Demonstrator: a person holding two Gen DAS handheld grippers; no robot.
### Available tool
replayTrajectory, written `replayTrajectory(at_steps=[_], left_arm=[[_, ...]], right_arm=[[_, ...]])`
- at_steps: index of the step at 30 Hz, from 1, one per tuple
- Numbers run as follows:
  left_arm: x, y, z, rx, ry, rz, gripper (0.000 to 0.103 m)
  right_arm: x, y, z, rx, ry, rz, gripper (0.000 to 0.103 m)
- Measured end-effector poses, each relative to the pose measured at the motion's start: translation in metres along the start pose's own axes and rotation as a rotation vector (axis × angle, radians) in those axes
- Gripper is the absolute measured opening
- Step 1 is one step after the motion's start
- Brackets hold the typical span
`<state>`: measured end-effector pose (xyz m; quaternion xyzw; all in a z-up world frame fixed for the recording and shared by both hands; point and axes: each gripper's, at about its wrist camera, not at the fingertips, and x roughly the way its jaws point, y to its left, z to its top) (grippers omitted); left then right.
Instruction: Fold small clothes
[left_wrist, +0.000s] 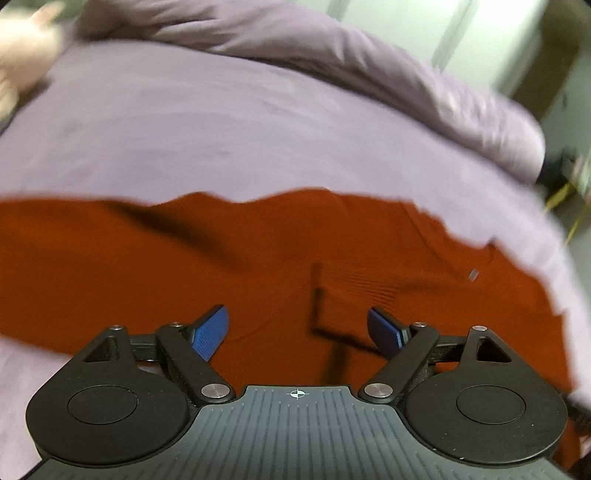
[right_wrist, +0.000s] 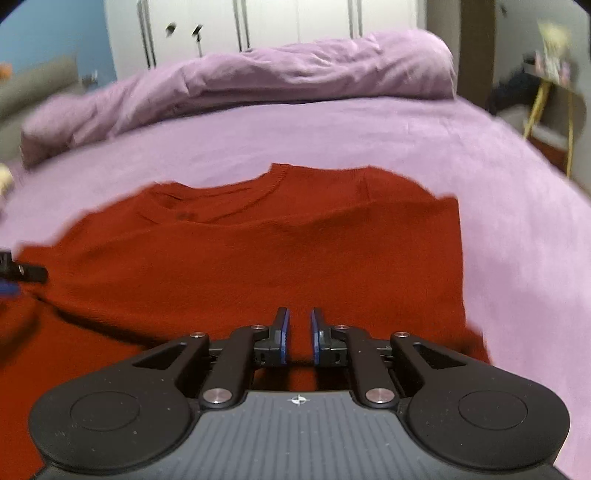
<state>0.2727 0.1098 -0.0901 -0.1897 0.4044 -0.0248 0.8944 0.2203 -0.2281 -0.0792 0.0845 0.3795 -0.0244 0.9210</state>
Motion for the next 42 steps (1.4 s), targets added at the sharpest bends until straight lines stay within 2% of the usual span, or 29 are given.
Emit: replayTrajectory(at_steps=[1,3,6,8,9,11,12,15,17,19,20,22,23,25,28,29,31,34,37,39,41,42], left_arm=[[-0.013,0.020,-0.002,-0.054,-0.019,-0.011,0.088],[-0.039,0.067,-0.008,-0.174,-0.051,0.027,0.088],[-0.069,0.141,-0.016,-0.344,-0.118,0.140,0.086],[-0.081,0.184,-0.020,-0.447,-0.140,0.217,0.079],[-0.086,0.204,-0.022,-0.491,-0.165,0.225,0.069],[-0.092,0.235,-0.023,-0.561,-0.209,0.199,0.062],[-0.094,0.249,-0.023,-0.601,-0.220,0.187,0.052],[-0.094,0.278,-0.022,-0.730,-0.272,0.134,0.049],[-0.091,0.295,-0.021,-0.791,-0.298,0.110,0.043],[-0.089,0.308,-0.021,-0.850,-0.315,0.108,0.030],[-0.089,0.314,-0.021,-0.879,-0.324,0.100,0.027],[-0.086,0.320,-0.021,-0.902,-0.340,0.093,0.012],[-0.086,0.321,-0.019,-0.897,-0.333,0.103,0.008],[-0.089,0.316,-0.013,-0.853,-0.343,0.110,0.009],[-0.109,0.276,-0.001,-0.666,-0.384,0.099,0.008],[-0.114,0.256,0.007,-0.587,-0.389,0.072,0.008],[-0.122,0.204,0.021,-0.432,-0.403,-0.013,0.008],[-0.126,0.103,0.036,-0.173,-0.411,-0.189,0.009],[-0.112,0.011,0.033,-0.011,-0.367,-0.329,0.009],[-0.094,-0.043,0.022,0.073,-0.320,-0.377,0.010],[-0.070,-0.090,0.006,0.154,-0.241,-0.358,0.027],[-0.057,-0.111,-0.004,0.211,-0.187,-0.326,0.048]], right_arm=[[-0.013,-0.001,-0.006,0.041,-0.009,0.037,0.022],[-0.036,-0.001,-0.022,0.101,-0.008,0.108,0.027],[-0.056,0.003,-0.050,0.149,0.023,0.150,0.027],[-0.065,0.008,-0.064,0.153,0.018,0.143,0.027],[-0.069,0.011,-0.069,0.152,0.011,0.131,0.027],[-0.071,0.014,-0.071,0.177,0.015,0.123,0.027],[-0.070,0.014,-0.070,0.195,0.025,0.125,0.027],[-0.066,0.015,-0.062,0.223,0.052,0.124,0.027],[-0.064,0.016,-0.060,0.243,0.061,0.118,0.027],[-0.063,0.018,-0.060,0.251,0.067,0.112,0.027],[-0.063,0.020,-0.061,0.250,0.067,0.108,0.027],[-0.064,0.023,-0.062,0.237,0.067,0.106,0.027],[-0.065,0.024,-0.063,0.231,0.067,0.104,0.027],[-0.065,0.025,-0.063,0.216,0.069,0.100,0.025],[-0.065,0.023,-0.060,0.223,0.064,0.099,0.024],[-0.066,0.022,-0.060,0.228,0.060,0.099,0.023],[-0.068,0.020,-0.059,0.233,0.047,0.099,0.022],[-0.073,0.018,-0.056,0.238,0.023,0.103,0.022],[-0.080,0.016,-0.053,0.244,0.000,0.115,0.022],[-0.085,0.013,-0.051,0.250,-0.016,0.124,0.022],[-0.087,0.009,-0.050,0.258,-0.026,0.126,0.022],[-0.088,0.007,-0.049,0.263,-0.029,0.126,0.022]])
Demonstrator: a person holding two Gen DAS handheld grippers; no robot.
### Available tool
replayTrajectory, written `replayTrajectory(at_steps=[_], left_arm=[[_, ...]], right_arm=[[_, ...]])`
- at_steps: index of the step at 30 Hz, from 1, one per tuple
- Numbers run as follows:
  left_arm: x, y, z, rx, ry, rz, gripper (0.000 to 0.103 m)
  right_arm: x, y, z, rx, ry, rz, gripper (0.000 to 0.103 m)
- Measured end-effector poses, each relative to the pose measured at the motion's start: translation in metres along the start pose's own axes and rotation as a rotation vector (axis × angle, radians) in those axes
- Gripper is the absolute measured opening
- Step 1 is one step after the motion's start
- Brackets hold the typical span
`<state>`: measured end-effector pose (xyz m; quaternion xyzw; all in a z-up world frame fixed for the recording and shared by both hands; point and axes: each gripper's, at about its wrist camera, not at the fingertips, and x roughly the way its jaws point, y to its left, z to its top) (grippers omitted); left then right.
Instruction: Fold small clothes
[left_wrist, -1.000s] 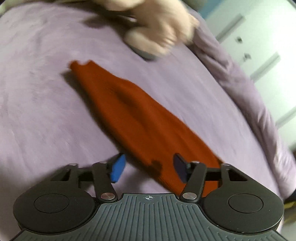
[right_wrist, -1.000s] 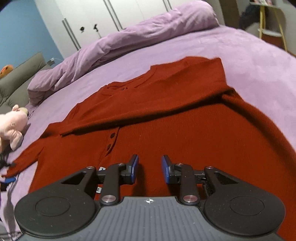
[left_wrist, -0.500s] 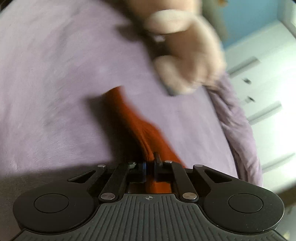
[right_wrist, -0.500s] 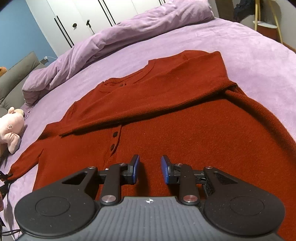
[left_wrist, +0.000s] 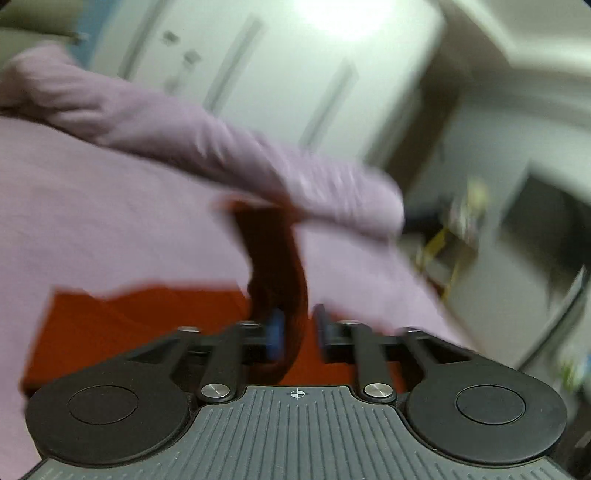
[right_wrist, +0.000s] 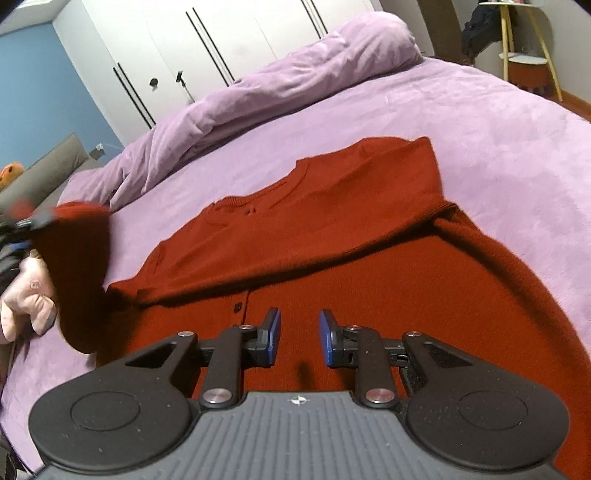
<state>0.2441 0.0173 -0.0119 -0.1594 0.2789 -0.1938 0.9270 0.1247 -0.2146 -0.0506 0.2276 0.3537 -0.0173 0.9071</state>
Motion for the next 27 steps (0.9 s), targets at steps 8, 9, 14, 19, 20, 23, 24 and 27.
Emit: replayTrajectory(at_steps=[8,9,14,19,20,23,24,27], left_arm=[[0.005,0.009,-0.048,0.086,0.125,0.188,0.061],[-0.003,0.018,-0.051,0.077,0.121,0.216,0.062],[-0.023,0.074,-0.046,-0.027,0.129,0.334,0.062],[-0.028,0.094,-0.050,-0.039,0.147,0.363,0.064],[-0.033,0.096,-0.053,-0.035,0.153,0.366,0.065],[-0.032,0.096,-0.059,-0.056,0.171,0.367,0.067],[-0.031,0.096,-0.060,-0.073,0.180,0.364,0.067],[-0.030,0.099,-0.062,-0.105,0.204,0.356,0.067]], right_arm=[[0.012,-0.015,0.020,0.031,0.021,0.053,0.023],[0.018,-0.015,0.024,0.042,0.035,0.073,0.024],[0.058,-0.001,0.051,0.044,0.067,0.146,0.036],[0.104,0.015,0.062,-0.014,0.165,0.081,0.036],[0.112,0.015,0.061,-0.005,0.196,0.068,0.036],[0.120,0.014,0.060,0.043,0.215,0.116,0.036],[0.121,0.016,0.060,0.045,0.219,0.128,0.034],[0.125,0.024,0.058,0.004,0.221,0.140,0.007]])
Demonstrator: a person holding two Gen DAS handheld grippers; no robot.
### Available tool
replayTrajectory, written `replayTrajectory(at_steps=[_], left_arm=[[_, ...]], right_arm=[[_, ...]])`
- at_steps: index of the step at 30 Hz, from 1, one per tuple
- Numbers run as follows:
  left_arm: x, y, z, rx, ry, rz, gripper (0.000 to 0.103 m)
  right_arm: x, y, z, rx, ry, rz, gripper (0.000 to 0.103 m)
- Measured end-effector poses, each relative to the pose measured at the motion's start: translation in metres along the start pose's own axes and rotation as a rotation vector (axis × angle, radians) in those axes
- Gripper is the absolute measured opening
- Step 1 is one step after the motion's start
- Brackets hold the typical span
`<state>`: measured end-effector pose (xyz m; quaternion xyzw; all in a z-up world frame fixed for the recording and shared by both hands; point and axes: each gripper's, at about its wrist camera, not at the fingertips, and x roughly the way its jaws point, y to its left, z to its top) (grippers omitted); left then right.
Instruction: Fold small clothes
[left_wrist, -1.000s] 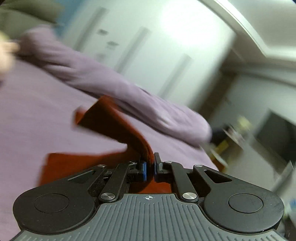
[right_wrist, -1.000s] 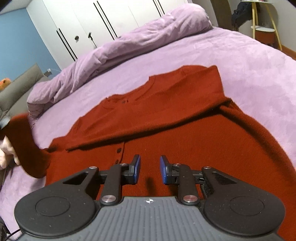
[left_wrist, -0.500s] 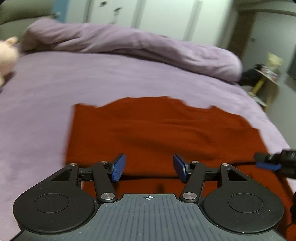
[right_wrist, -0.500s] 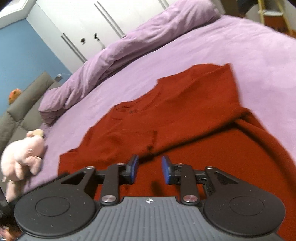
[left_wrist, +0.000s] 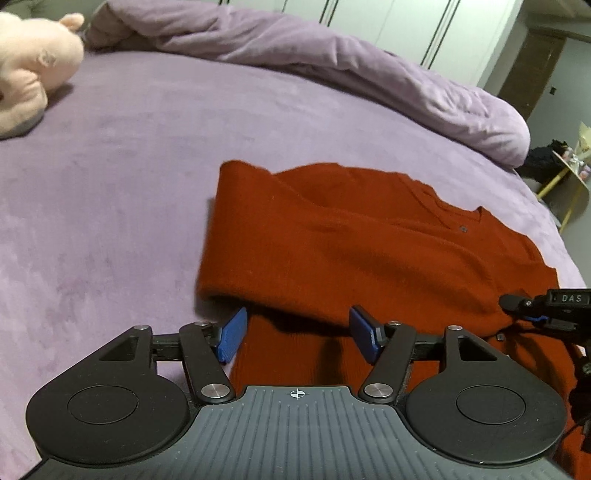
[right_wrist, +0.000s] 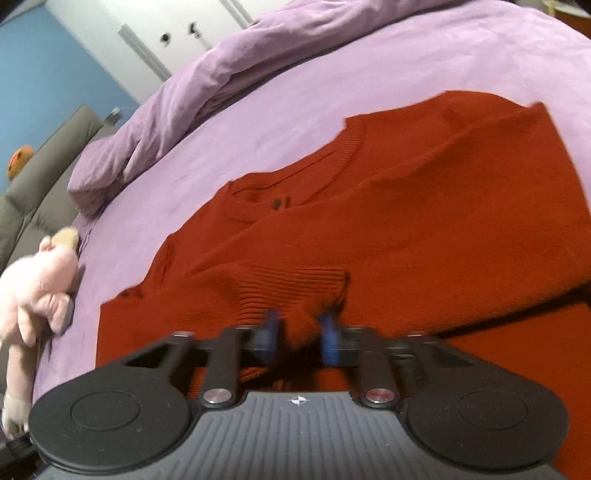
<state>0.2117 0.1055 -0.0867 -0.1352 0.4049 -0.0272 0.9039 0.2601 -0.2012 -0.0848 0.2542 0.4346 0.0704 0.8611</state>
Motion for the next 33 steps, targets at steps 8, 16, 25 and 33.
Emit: replayTrajectory(at_steps=[8,16,25,33], left_arm=[[0.001,-0.015,0.010,0.071,-0.029,0.032,0.069],[0.025,-0.027,0.013,0.085,0.033,0.036,0.069],[0.031,-0.028,0.013,0.098,0.059,0.064,0.069],[0.028,-0.033,0.022,0.129,0.022,0.109,0.069]], right_arm=[[-0.053,0.035,0.012,-0.330,-0.396,-0.292,0.006],[-0.037,-0.037,0.022,-0.221,-0.285,-0.425,0.007],[-0.031,-0.055,0.015,-0.140,-0.211,-0.302,0.013],[-0.036,-0.041,0.019,-0.307,-0.348,-0.495,0.005]])
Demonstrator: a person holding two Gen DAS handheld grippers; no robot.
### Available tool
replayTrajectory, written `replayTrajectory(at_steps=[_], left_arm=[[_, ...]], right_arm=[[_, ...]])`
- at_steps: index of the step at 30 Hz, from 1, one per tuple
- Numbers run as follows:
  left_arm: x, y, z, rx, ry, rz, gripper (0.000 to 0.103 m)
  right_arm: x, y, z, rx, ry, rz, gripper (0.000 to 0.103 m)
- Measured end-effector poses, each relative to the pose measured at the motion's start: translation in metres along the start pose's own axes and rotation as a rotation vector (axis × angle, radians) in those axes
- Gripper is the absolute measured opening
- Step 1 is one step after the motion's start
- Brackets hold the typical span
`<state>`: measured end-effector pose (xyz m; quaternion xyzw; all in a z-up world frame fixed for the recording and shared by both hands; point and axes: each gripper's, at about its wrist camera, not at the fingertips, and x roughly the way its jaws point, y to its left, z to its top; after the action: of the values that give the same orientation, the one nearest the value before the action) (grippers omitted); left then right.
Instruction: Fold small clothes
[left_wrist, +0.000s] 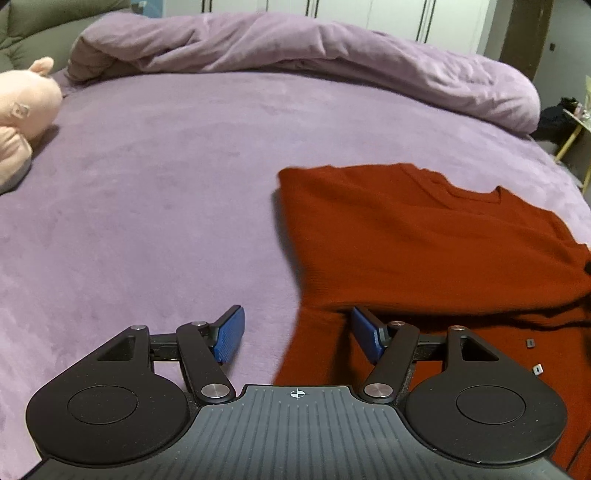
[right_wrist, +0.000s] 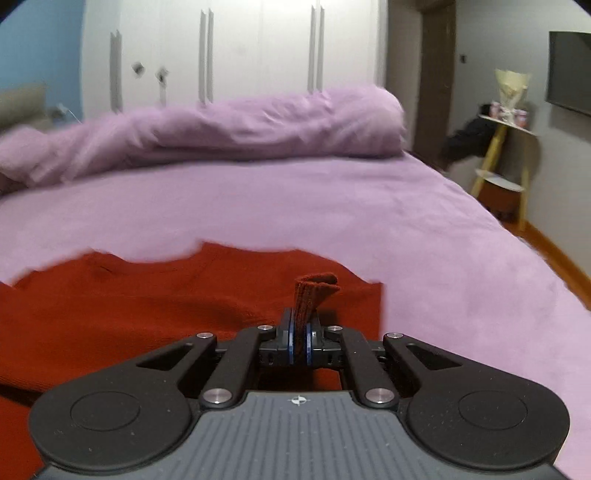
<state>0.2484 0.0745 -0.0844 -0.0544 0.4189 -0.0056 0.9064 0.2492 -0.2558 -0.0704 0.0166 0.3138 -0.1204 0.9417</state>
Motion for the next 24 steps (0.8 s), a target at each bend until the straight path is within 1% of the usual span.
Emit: replayTrajectory(at_steps=[1,2,3,4,5,7,8,9,11,12,13,14,15,17,18,19,20,21,22,23,24], left_arm=[[-0.001,0.001,0.001,-0.011,0.003,-0.003,0.069],[-0.003,0.002,0.002,-0.017,0.000,-0.009,0.069],[-0.006,0.002,0.003,-0.021,-0.010,-0.017,0.069],[-0.009,0.001,0.004,-0.021,-0.022,-0.026,0.069],[-0.012,-0.002,0.007,-0.016,-0.033,-0.039,0.069],[-0.013,-0.011,0.013,-0.011,-0.052,-0.064,0.070],[-0.011,-0.019,0.017,-0.003,-0.058,-0.079,0.070],[-0.008,-0.027,0.021,0.007,-0.060,-0.087,0.070],[0.002,-0.047,0.028,0.041,-0.064,-0.119,0.071],[0.010,-0.055,0.030,0.060,-0.065,-0.130,0.073],[0.017,-0.063,0.030,0.075,-0.064,-0.115,0.072],[0.027,-0.071,0.029,0.096,-0.063,-0.084,0.072],[0.035,-0.076,0.028,0.119,-0.063,-0.067,0.072],[0.050,-0.084,0.026,0.174,-0.061,-0.021,0.073],[0.054,-0.085,0.025,0.199,-0.076,-0.004,0.076],[0.057,-0.085,0.023,0.220,-0.091,0.010,0.081],[0.060,-0.083,0.023,0.228,-0.102,0.015,0.083],[0.062,-0.079,0.022,0.223,-0.109,0.011,0.086],[0.064,-0.075,0.022,0.209,-0.113,0.004,0.088],[0.066,-0.070,0.020,0.187,-0.117,-0.003,0.089],[0.066,-0.064,0.019,0.166,-0.121,-0.009,0.090]], right_arm=[[0.006,-0.004,-0.003,0.003,0.029,-0.016,0.006],[0.009,-0.007,-0.007,0.010,0.049,-0.007,0.006],[0.008,-0.010,-0.009,0.013,0.059,0.000,0.013],[0.002,-0.013,-0.010,0.022,0.046,-0.016,0.019],[-0.006,-0.016,-0.009,0.041,0.015,-0.056,0.022],[-0.024,-0.022,-0.007,0.101,-0.059,-0.130,0.023],[-0.032,-0.022,-0.006,0.134,-0.095,-0.129,0.024],[-0.036,-0.018,-0.004,0.148,-0.104,-0.095,0.024],[-0.030,0.003,0.000,0.111,-0.063,0.053,0.023],[-0.025,0.015,0.000,0.080,-0.036,0.128,0.021],[-0.020,0.028,-0.001,0.042,-0.013,0.187,0.021],[-0.014,0.040,-0.003,-0.003,-0.004,0.225,0.020],[-0.008,0.050,-0.004,-0.045,0.000,0.238,0.020],[0.009,0.061,-0.008,-0.121,0.031,0.221,0.020],[0.017,0.060,-0.008,-0.139,0.043,0.199,0.020],[0.025,0.056,-0.010,-0.172,0.040,0.164,0.019],[0.029,0.053,-0.013,-0.217,0.012,0.127,0.019],[0.033,0.044,-0.015,-0.251,-0.015,0.079,0.019],[0.037,0.033,-0.014,-0.251,-0.030,0.050,0.019],[0.038,0.023,-0.010,-0.228,-0.037,0.037,0.019],[0.042,0.014,-0.006,-0.205,-0.037,0.001,0.019]])
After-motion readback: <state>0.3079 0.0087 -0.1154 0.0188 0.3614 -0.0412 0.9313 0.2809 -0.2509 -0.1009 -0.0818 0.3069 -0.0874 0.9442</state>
